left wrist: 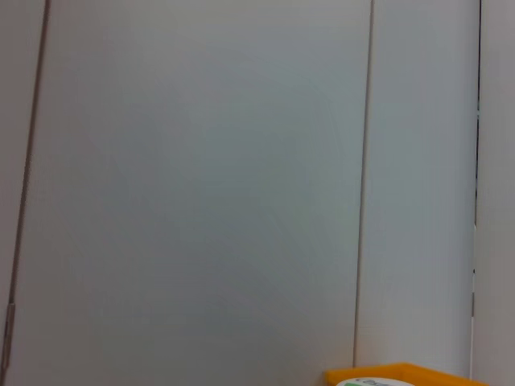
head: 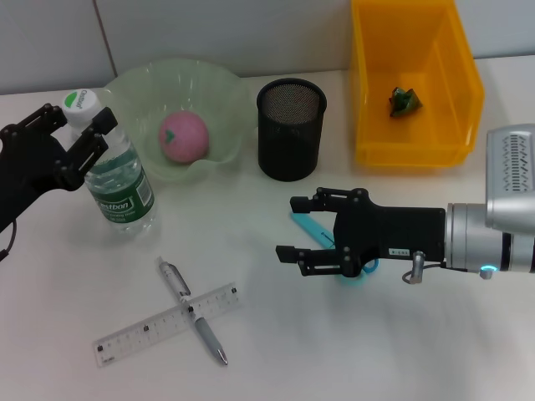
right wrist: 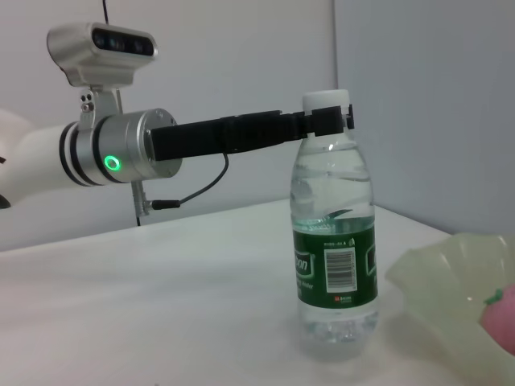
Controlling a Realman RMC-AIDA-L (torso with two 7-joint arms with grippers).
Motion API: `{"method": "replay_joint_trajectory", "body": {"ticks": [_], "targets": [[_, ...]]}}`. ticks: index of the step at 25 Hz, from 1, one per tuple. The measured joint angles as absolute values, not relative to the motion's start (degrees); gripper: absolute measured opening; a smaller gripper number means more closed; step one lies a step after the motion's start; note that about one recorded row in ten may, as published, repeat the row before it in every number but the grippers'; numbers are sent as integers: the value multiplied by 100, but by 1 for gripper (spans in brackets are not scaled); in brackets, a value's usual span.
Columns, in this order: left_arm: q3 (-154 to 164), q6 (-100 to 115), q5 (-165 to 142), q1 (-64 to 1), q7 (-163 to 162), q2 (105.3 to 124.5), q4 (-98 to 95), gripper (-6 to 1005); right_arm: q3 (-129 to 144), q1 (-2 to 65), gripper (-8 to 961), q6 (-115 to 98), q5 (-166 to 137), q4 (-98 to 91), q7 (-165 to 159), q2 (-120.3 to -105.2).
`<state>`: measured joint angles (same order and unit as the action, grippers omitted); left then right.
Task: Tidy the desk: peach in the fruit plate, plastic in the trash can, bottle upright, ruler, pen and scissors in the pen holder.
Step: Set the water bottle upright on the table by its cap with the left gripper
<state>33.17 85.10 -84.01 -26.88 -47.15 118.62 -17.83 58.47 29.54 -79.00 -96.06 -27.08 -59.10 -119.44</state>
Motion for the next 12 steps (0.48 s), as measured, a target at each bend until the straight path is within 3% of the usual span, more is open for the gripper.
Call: {"method": "replay_joint_trajectory", "body": {"ticks": [12], "targets": [[3316,8359,-8402,-2707,-4379,11865,-1590,434,5815,2907,769,-7876,-9588,-2612,-5748,-11944]]}}
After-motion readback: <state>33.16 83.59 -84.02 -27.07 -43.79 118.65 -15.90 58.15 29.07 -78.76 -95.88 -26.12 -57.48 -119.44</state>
